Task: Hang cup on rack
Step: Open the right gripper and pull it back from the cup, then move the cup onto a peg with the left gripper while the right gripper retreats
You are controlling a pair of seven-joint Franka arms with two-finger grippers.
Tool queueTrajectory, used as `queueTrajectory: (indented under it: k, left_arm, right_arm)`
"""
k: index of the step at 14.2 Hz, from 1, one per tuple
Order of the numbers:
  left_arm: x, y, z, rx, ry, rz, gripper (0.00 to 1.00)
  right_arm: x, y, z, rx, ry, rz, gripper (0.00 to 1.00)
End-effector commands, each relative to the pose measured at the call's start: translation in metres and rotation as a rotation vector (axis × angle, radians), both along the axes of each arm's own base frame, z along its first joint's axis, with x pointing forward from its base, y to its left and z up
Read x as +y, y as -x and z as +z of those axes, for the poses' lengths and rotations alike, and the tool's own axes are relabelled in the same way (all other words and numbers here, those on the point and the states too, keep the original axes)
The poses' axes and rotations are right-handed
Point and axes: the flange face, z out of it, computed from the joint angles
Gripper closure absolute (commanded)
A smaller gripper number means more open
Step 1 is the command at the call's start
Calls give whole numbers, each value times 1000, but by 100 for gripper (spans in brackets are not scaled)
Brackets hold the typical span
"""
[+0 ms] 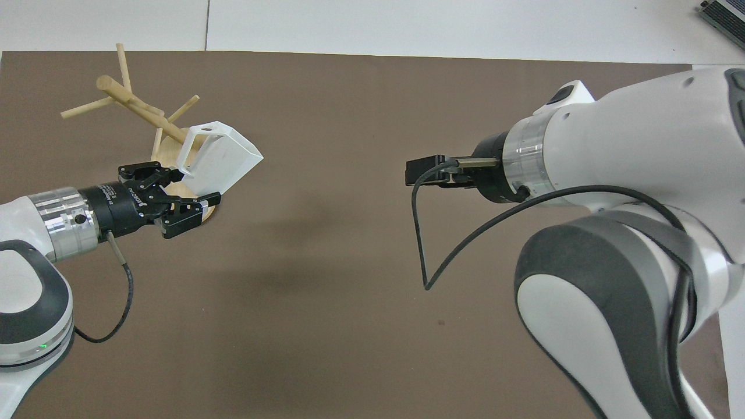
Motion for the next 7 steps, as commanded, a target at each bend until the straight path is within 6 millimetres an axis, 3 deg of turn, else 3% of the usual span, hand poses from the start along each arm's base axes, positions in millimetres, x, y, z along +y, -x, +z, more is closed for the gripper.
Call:
queueTrajectory:
  k: [1,4,7]
  left_arm:
    - [-4,6,6,-14,-30,107,100]
    - [2,4,6,-35,-46,149,100]
    - [11,-3,-4,-35,-67,218,100]
  right_arm:
    - [-41,-3,-3,-23,90,22,0]
    - [-75,-11,-6,-41,166,45,0]
    - [-91,-14,-7,-50,245,47,0]
